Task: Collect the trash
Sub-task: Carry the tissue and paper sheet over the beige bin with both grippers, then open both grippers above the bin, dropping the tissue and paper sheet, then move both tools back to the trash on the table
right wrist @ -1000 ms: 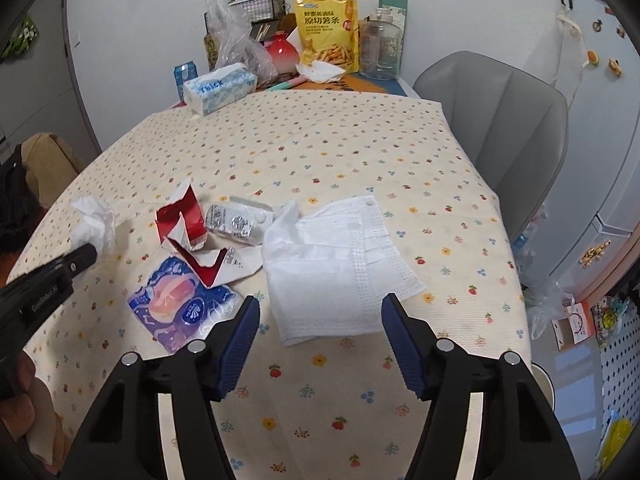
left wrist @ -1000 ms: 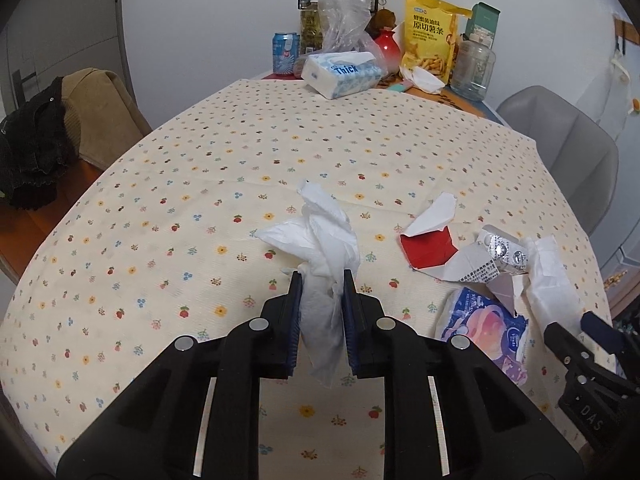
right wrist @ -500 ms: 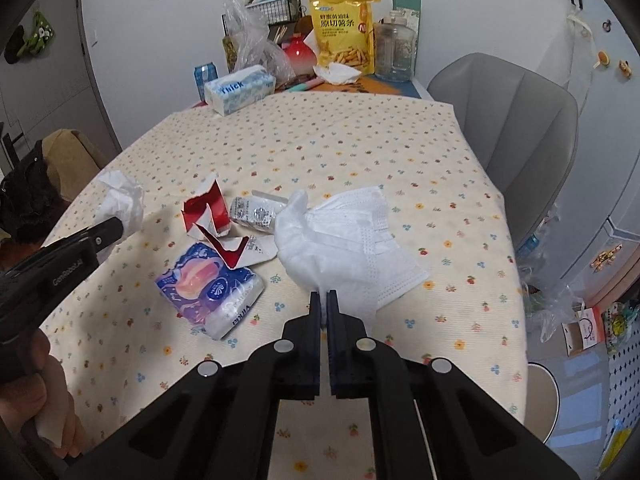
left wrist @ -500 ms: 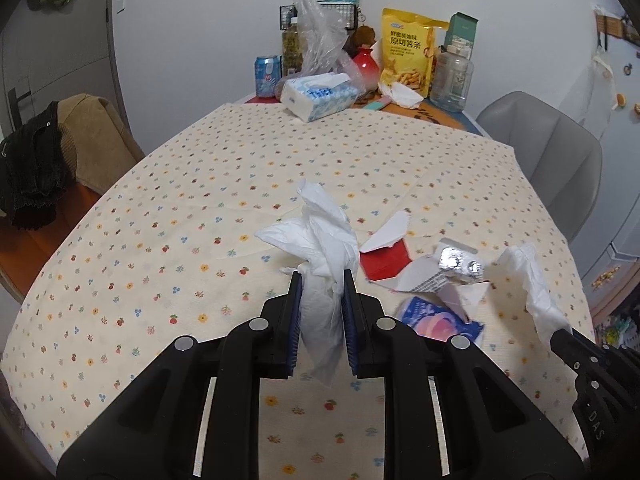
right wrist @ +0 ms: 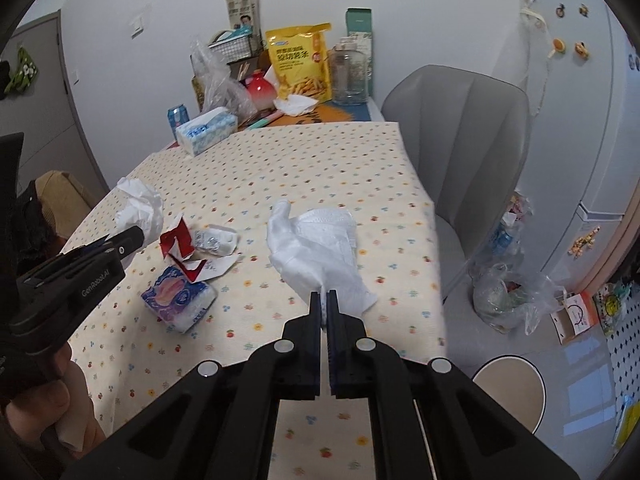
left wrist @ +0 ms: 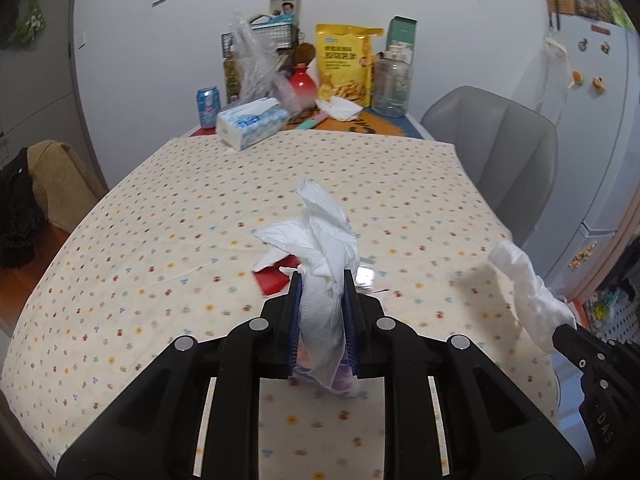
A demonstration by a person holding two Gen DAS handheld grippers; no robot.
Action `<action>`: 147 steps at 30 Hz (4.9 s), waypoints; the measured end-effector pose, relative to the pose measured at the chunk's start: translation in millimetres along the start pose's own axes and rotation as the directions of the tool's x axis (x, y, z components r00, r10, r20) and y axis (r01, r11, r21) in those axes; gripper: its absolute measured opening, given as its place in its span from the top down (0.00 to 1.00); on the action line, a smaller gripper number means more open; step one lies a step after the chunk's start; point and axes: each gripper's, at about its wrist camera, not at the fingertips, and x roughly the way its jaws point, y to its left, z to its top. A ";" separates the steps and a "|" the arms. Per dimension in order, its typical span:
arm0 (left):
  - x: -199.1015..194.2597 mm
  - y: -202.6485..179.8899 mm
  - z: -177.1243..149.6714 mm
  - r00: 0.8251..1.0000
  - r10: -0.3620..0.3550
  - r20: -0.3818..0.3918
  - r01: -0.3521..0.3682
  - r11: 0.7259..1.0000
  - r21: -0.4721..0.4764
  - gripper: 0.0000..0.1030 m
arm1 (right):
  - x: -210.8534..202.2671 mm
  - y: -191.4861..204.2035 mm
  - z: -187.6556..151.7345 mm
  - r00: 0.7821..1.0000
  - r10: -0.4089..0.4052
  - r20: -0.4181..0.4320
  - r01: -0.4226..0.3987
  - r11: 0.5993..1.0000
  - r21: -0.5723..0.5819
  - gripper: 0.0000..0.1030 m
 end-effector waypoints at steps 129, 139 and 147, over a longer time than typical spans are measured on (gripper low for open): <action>-16.8 -174.7 9.5 0.965 -0.260 -0.035 0.262 0.947 0.184 0.06 | -78.5 -213.3 -37.1 0.939 -0.340 0.044 0.305 0.888 0.345 0.11; -11.4 -73.1 16.3 0.977 -0.211 -0.004 0.211 0.976 0.057 0.06 | -61.4 -111.5 -9.7 0.960 -0.271 0.078 0.249 0.945 0.211 0.11; -8.9 4.2 15.3 0.990 -0.140 0.017 0.140 0.989 -0.044 0.06 | -42.5 -48.3 -0.1 0.977 -0.199 0.080 0.188 0.974 0.123 0.11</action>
